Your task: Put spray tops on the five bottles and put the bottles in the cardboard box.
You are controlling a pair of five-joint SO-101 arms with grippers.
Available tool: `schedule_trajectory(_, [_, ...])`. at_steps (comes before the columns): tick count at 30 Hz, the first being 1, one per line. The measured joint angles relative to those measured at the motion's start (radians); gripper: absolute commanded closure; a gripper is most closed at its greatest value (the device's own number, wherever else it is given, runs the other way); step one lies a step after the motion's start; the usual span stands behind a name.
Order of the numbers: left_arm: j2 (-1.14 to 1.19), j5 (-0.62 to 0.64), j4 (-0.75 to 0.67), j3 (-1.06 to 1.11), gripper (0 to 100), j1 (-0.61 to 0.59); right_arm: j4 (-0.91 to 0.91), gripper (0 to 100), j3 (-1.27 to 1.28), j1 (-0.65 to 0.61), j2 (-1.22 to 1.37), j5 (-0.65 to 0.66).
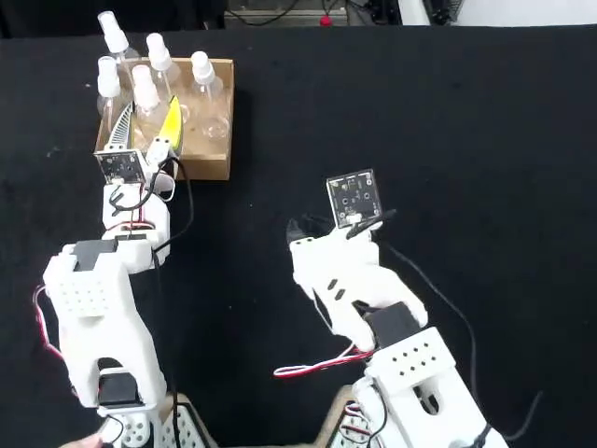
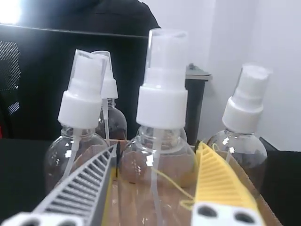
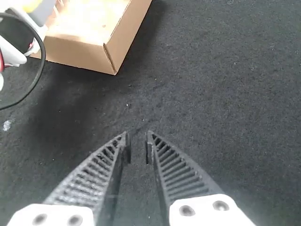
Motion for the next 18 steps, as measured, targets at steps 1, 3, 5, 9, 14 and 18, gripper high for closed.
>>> schedule_trajectory(1, [0.000,0.000,0.000,0.000,80,0.000,0.000,93.6,0.000,0.000,0.000,0.000])
schedule_trajectory(3, [0.000,0.003,0.000,0.000,80,0.000,0.000,93.6,0.000,0.000,0.000,0.000])
schedule_trajectory(5, [0.000,0.005,0.000,0.000,80,0.000,0.000,93.6,0.000,0.000,0.000,0.000])
schedule_trajectory(9, [0.000,0.005,0.000,0.000,80,0.000,0.000,93.6,0.000,0.000,0.000,0.000])
schedule_trajectory(14, [0.000,0.005,0.000,0.000,80,0.000,0.000,93.6,0.000,0.000,0.000,0.000])
schedule_trajectory(18, [0.031,0.005,0.000,0.000,80,0.000,0.000,93.6,0.000,0.000,0.000,0.000])
